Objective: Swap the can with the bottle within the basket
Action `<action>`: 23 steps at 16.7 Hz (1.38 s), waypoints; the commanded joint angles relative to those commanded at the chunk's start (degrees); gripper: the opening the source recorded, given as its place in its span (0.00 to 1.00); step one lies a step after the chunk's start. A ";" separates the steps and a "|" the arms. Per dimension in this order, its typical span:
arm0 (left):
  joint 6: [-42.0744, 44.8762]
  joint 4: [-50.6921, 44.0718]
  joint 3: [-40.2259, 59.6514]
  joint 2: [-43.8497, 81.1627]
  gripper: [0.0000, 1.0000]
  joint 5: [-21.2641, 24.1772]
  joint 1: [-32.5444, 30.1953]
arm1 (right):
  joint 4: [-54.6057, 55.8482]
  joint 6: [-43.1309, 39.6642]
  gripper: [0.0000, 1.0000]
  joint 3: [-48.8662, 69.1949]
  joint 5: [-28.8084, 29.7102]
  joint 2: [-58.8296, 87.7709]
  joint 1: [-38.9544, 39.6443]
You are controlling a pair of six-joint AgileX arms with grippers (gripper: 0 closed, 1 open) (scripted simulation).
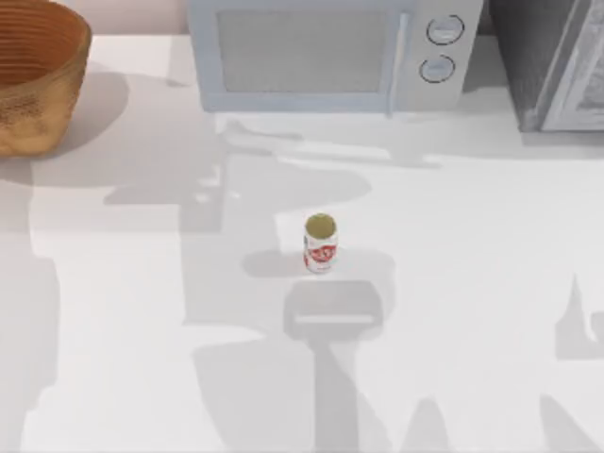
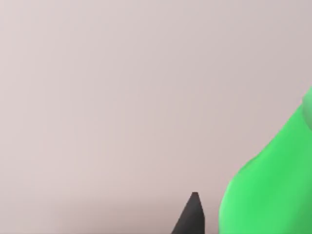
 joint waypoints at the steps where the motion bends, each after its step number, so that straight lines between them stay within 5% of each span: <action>1: -0.10 -1.04 0.70 0.05 0.00 0.01 -0.42 | 0.00 0.00 1.00 0.00 0.00 0.00 0.00; 23: -0.46 4.95 6.09 11.58 0.00 -1.27 -2.07 | 0.00 0.00 1.00 0.00 0.00 0.00 0.00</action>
